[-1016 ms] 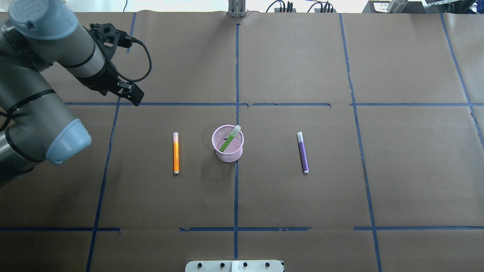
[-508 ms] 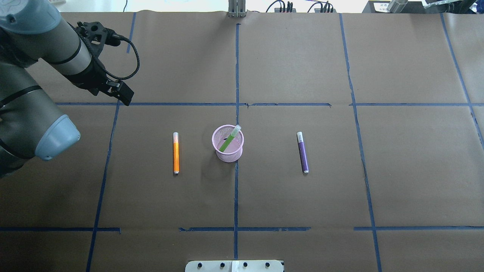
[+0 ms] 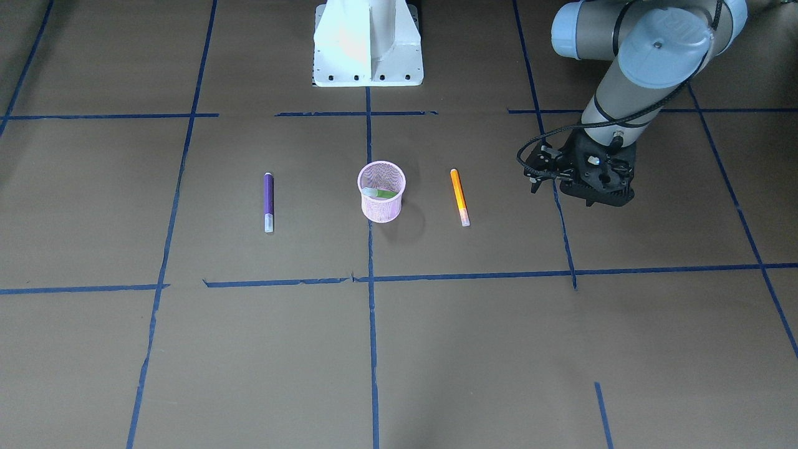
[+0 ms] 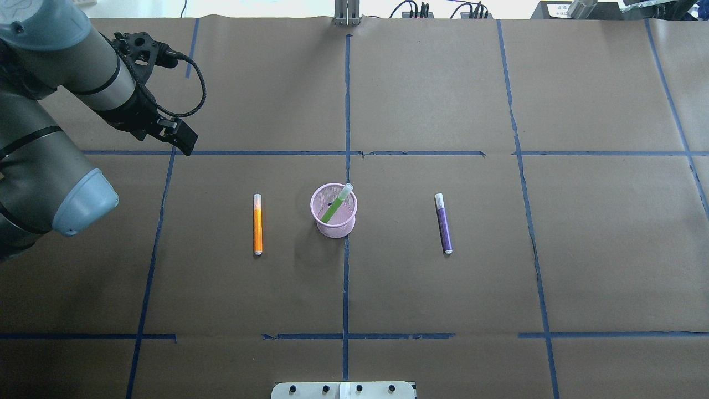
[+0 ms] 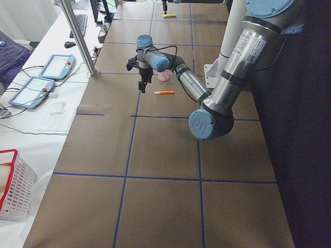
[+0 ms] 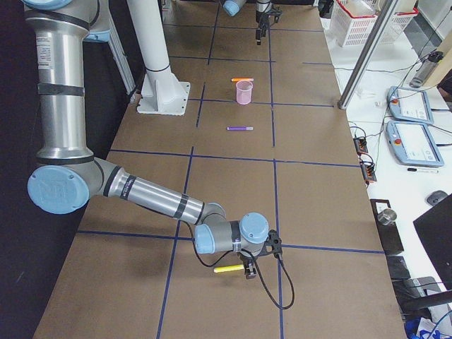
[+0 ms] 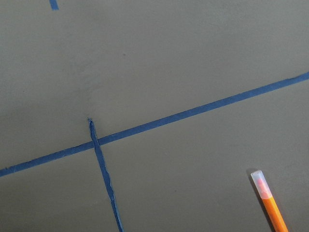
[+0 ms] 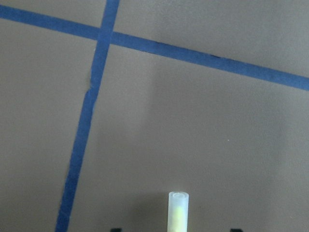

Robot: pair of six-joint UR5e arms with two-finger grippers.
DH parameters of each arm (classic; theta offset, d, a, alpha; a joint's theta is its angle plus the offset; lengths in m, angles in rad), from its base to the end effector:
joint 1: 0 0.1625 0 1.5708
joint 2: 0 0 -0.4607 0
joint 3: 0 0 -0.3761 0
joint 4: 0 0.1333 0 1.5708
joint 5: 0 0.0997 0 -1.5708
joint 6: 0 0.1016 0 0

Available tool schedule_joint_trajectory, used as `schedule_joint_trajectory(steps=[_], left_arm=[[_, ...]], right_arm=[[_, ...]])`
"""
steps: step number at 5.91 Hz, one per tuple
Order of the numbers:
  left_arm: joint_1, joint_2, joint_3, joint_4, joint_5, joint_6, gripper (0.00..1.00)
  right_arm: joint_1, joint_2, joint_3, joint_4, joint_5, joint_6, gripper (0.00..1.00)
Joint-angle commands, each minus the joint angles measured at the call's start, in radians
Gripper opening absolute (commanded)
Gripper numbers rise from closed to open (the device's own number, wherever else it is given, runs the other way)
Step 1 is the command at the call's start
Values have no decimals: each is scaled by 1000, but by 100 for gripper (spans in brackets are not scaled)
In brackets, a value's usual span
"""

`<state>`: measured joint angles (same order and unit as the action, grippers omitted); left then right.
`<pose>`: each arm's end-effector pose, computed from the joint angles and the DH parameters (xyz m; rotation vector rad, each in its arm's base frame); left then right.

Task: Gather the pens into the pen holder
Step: 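Raise the left gripper away from the holder and hover above the orange highlighter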

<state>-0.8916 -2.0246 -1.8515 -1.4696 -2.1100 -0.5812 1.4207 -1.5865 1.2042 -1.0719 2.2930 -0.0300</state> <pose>0.3220 -0.5280 0.3358 0.1924 0.7862 0.2633 -0.0018 -0.4544 0.8276 0.0681 -0.7282 -0.2141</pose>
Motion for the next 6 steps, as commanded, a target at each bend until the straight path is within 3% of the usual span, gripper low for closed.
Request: schedule_joint_trajectory(steps=[1,6], left_arm=[[0,-3,0,0,1,-2,100],[-1,-5,0,0,-1,-2,100]], right_arm=[[-8,0,-23,0,-7,-5,71],[-32,0,-52,0,-35,-8,52]])
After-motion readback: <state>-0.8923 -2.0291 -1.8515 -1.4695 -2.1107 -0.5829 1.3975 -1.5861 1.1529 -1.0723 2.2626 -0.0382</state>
